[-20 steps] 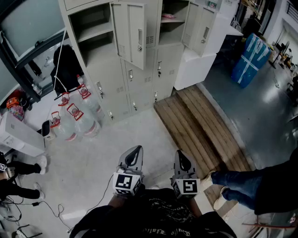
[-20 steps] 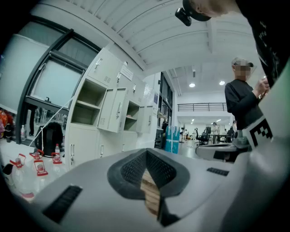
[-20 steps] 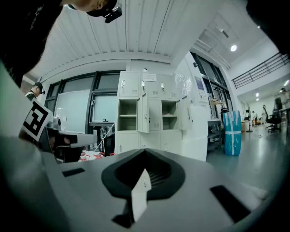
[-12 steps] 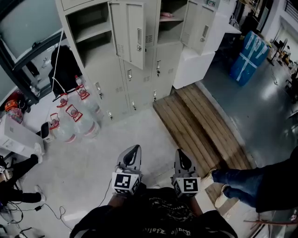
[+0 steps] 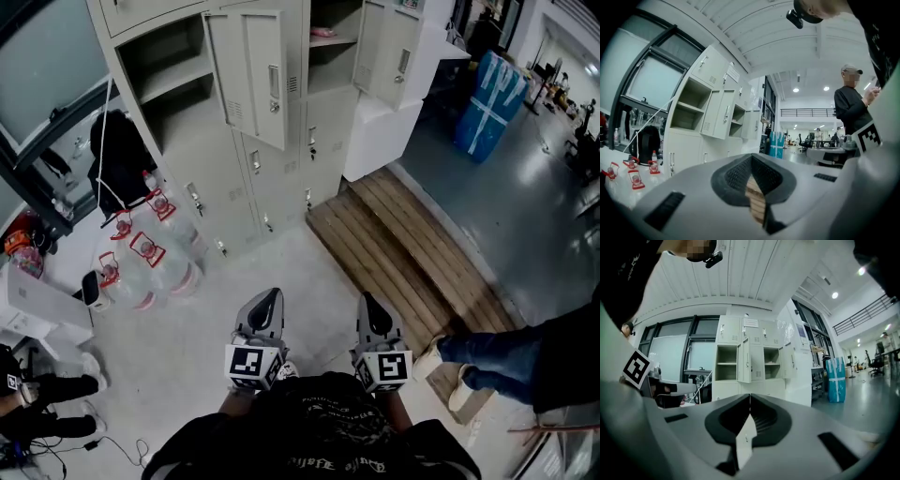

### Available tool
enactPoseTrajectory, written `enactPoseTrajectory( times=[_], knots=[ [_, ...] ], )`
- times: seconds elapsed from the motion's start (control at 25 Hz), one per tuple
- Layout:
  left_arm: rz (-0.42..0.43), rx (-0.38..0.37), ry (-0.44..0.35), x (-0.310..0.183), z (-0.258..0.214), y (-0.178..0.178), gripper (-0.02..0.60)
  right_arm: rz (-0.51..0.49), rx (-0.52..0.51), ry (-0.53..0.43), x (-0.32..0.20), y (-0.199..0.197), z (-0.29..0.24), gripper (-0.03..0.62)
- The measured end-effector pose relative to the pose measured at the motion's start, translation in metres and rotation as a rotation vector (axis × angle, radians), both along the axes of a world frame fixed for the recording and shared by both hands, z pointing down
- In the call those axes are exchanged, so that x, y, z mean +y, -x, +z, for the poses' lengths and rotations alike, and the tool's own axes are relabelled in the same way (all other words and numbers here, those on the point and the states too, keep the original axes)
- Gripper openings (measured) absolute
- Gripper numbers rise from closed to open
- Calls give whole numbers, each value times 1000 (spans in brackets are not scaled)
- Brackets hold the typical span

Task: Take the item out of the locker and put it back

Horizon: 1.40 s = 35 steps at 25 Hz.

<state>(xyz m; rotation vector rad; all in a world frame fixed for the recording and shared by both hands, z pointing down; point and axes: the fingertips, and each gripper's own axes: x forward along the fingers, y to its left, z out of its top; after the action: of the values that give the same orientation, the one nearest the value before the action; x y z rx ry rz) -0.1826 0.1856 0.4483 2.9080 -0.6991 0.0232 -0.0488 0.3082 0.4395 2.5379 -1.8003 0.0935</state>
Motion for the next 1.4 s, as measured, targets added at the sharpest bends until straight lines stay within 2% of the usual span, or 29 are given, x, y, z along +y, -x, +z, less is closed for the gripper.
enactPoseTrajectory(
  times=[0.24, 0.44, 0.56, 0.64, 0.8, 0.96, 1.16, 1.4],
  knots=[
    [36, 12, 16, -28, -2, -3, 8, 58, 34, -7, -16, -11, -8, 6],
    [35, 20, 20, -45, 1, -14, 8, 59, 4, -23, -30, -23, -8, 5],
    [41, -10, 17, -56, 10, -29, 8, 45, -1, -39, -45, -35, -6, 6],
    [43, -15, 21, -64, 11, -43, 8, 38, -9, -35, -56, -49, -4, 6],
    [43, 67, 21, -88, -6, -73, 8, 15, -13, -31, -88, -87, -3, 5],
    [-9, 31, -11, -122, -7, -105, 8, -25, -21, -34, -128, -130, -1, 5],
    [-91, 27, 7, -162, -13, -146, 8, -96, -1, -21, -177, -175, -8, 5],
    [-124, 16, -2, -189, -14, -206, 8, -146, 10, -17, -212, -233, -11, 5]
  ],
)
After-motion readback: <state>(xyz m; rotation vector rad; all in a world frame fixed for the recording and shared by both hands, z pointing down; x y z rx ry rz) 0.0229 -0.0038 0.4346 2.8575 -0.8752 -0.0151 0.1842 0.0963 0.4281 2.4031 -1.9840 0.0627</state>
